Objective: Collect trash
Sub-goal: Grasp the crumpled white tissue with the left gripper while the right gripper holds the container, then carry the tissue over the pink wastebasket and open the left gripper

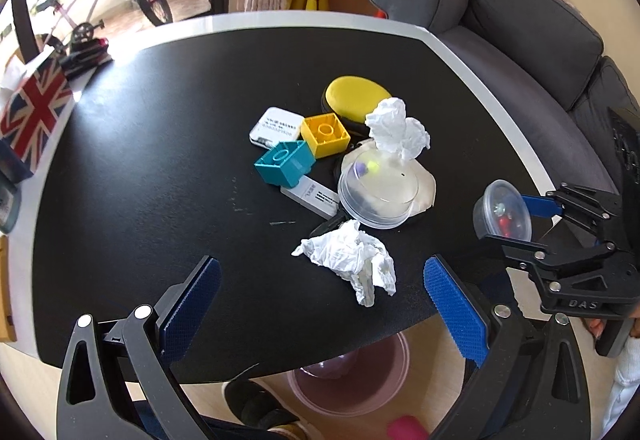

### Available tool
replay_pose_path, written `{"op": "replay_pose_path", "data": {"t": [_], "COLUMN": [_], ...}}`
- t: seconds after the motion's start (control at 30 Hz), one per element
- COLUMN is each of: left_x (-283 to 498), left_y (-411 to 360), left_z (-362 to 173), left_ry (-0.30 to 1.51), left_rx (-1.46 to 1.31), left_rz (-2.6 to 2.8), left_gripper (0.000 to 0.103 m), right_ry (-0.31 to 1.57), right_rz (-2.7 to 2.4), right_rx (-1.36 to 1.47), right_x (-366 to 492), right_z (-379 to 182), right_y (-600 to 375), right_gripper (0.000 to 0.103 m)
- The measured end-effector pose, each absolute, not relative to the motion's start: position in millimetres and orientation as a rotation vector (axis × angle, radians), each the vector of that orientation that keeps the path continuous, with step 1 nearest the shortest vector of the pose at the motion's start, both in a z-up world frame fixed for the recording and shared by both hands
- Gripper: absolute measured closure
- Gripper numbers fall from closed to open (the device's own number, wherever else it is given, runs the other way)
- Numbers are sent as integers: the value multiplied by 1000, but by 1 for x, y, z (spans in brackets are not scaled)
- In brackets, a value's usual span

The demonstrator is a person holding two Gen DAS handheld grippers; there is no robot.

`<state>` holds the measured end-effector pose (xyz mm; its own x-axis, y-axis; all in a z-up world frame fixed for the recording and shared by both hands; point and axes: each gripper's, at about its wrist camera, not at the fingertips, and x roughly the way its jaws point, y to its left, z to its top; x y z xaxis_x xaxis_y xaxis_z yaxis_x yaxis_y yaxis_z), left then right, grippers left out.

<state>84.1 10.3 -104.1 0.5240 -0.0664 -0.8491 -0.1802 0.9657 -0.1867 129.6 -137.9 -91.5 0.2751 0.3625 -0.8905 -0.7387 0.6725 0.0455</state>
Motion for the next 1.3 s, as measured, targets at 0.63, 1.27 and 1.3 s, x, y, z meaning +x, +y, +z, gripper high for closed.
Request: {"op": "replay_pose_path", "data": {"t": [0.63,1.27,1.3], "left_x": [97,21,16], "left_y": [1,0,-2], "left_z": [-135,-77,-74], "left_ry": [1096,957,951], "left_rx": [-327,-236,-231], "left_rz": [15,-16,-22], "left_gripper": [81,84,84], "right_ry": [1040,971,966], "right_rz": [754,803,807], "right_rx": [-387,-355,-354], "right_x": [133,103,100], "right_z": [-92,-68,-67], "right_y": [-150,-151,-152], "right_gripper": [43,43,43]}}
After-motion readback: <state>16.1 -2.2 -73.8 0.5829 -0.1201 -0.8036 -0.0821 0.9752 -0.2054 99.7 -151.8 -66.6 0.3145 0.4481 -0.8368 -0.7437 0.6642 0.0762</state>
